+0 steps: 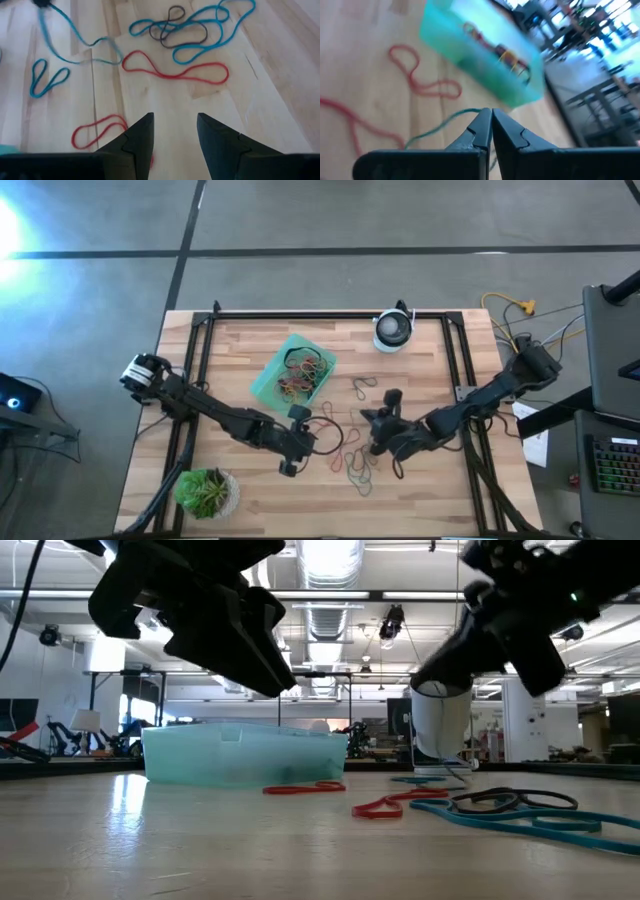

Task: Pick and place rubber bands into bin
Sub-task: Put the blue rubber band into the green bin

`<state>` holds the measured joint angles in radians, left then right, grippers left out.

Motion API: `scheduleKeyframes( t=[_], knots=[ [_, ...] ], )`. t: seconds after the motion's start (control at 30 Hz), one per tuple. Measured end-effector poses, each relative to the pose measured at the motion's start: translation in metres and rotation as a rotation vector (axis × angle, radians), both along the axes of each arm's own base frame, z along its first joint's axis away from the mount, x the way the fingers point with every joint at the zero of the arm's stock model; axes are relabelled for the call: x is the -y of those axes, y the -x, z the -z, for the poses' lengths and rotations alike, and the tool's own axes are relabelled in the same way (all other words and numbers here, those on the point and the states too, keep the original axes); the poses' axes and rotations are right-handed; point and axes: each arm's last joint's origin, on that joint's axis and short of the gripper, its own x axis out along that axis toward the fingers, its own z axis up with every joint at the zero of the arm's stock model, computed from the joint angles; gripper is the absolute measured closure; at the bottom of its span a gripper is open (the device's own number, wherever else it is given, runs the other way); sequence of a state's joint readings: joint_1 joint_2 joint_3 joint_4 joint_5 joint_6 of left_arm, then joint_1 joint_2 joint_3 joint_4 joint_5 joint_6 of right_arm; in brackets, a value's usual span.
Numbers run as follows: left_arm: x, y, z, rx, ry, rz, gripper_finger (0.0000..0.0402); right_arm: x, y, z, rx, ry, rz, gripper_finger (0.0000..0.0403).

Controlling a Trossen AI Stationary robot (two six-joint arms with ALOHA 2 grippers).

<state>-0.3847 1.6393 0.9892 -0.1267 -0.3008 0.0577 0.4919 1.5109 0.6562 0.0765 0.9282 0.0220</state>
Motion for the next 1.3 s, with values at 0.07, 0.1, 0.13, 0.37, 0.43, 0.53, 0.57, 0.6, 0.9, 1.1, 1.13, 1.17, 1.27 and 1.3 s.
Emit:
scheduleKeyframes(
  t=[0.07, 0.1, 0.13, 0.37, 0.43, 0.53, 0.57, 0.6, 0.9, 1.1, 1.13, 1.17, 1.27, 1.3],
  knots=[
    [0.001, 0.0, 0.0, 0.004, 0.001, 0.0, 0.0267, -0.002, -0.004, -0.011, 0.016, 0.036, -0.003, 0.0395],
    [0.001, 0.001, 0.0, 0.003, -0.002, 0.0, 0.0267, -0.003, -0.006, -0.016, 0.023, 0.054, -0.002, 0.0395],
    [0.002, 0.002, -0.001, -0.001, -0.008, -0.001, 0.0267, -0.004, -0.008, -0.021, 0.03, 0.07, -0.005, 0.0395],
    [0.0, 0.012, -0.003, -0.038, -0.044, -0.104, 0.0267, -0.007, -0.016, -0.059, 0.072, 0.161, -0.017, 0.0395],
    [-0.001, 0.018, -0.005, -0.054, -0.05, -0.128, 0.0267, -0.006, -0.016, -0.07, 0.087, 0.174, -0.025, 0.0395],
    [0.0, 0.023, -0.009, -0.048, -0.028, -0.145, 0.0267, -0.005, -0.016, -0.085, 0.104, 0.199, -0.031, 0.0395],
    [0.0, 0.026, -0.009, -0.05, -0.023, -0.148, 0.0267, -0.005, -0.016, -0.091, 0.112, 0.205, -0.034, 0.0395],
    [0.0, 0.028, -0.01, -0.049, -0.018, -0.149, 0.0267, -0.004, -0.016, -0.096, 0.118, 0.21, -0.034, 0.0395],
    [0.006, 0.045, -0.021, 0.041, -0.097, -0.197, 0.0267, 0.009, -0.023, -0.128, 0.147, 0.238, -0.044, 0.0394],
    [0.01, 0.054, -0.031, 0.138, -0.206, -0.286, 0.0267, 0.03, -0.037, -0.138, 0.163, 0.19, -0.092, 0.0394],
    [0.011, 0.055, -0.032, 0.153, -0.222, -0.301, 0.0267, 0.035, -0.04, -0.139, 0.171, 0.18, -0.098, 0.0394],
    [0.012, 0.057, -0.034, 0.166, -0.235, -0.312, 0.0267, 0.04, -0.043, -0.14, 0.181, 0.17, -0.101, 0.0394],
    [0.013, 0.06, -0.037, 0.193, -0.255, -0.331, 0.0267, 0.056, -0.051, -0.141, 0.212, 0.149, -0.119, 0.0394],
    [0.014, 0.061, -0.038, 0.193, -0.257, -0.327, 0.0267, 0.062, -0.054, -0.142, 0.223, 0.141, -0.129, 0.0394]
  ],
)
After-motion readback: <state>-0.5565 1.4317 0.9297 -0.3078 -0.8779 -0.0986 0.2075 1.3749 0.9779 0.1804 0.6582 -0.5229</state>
